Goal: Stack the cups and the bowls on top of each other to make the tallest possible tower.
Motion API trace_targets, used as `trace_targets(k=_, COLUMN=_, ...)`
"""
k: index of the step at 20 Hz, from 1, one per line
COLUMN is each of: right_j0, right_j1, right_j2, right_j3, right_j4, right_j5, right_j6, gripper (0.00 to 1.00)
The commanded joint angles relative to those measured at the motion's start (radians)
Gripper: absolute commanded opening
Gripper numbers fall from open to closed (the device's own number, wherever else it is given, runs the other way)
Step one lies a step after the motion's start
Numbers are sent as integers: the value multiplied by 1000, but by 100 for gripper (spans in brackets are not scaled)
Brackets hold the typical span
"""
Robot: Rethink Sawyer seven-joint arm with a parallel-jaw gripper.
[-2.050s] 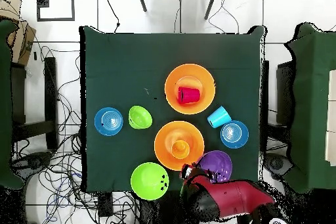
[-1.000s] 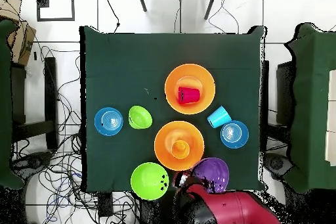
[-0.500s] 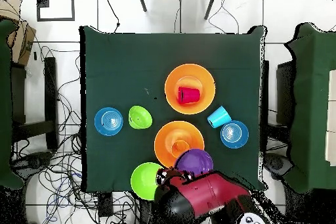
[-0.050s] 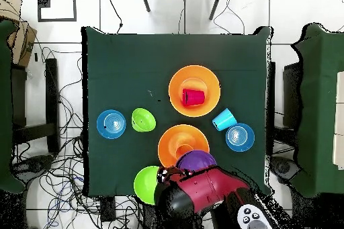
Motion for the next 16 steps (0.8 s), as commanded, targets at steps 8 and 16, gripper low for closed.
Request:
trace_targets(k=8, right_j0=138, right_j1=-34, right_j2=-149, right_j3=-85, right_j4=-56, right_j5=137, right_j6=43, gripper=0)
trace_targets(k=16, right_j0=241, right_j1=-66, right_j2=-220, right_j3=-109, right_j4=6, right_j5=183, right_j6=86, gripper=0)
